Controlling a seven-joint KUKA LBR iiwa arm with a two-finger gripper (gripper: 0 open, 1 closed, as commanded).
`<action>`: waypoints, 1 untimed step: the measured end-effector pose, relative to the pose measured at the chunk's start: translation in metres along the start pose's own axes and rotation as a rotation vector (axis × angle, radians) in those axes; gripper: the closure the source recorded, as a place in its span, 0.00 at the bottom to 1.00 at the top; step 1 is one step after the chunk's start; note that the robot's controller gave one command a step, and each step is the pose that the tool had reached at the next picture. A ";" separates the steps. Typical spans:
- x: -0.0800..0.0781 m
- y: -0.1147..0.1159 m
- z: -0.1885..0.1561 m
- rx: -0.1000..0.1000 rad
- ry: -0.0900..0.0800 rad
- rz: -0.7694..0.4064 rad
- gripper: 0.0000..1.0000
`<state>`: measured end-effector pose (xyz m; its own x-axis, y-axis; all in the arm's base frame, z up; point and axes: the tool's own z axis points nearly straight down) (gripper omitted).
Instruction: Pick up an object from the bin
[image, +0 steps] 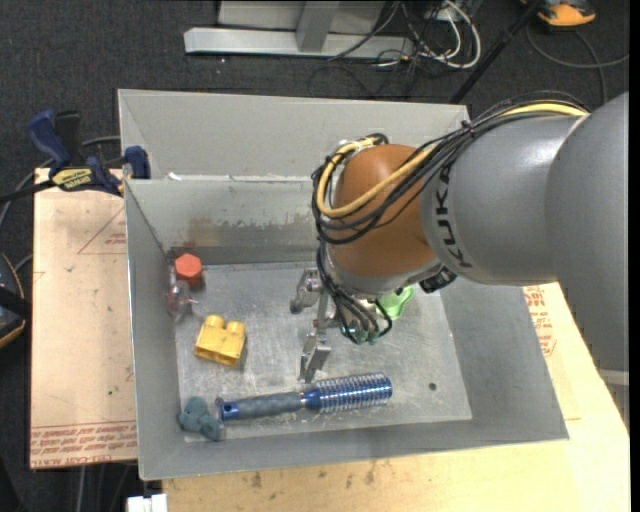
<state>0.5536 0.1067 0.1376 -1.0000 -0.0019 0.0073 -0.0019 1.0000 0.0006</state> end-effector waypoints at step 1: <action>0.050 -0.031 0.064 -0.002 -0.020 -0.207 0.00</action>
Offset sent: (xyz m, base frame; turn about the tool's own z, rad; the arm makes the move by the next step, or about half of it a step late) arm -0.0547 -0.0326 -0.0676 -0.2087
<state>0.5028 0.0759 0.0737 -0.9782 -0.2074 -0.0135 -0.2074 0.9782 0.0021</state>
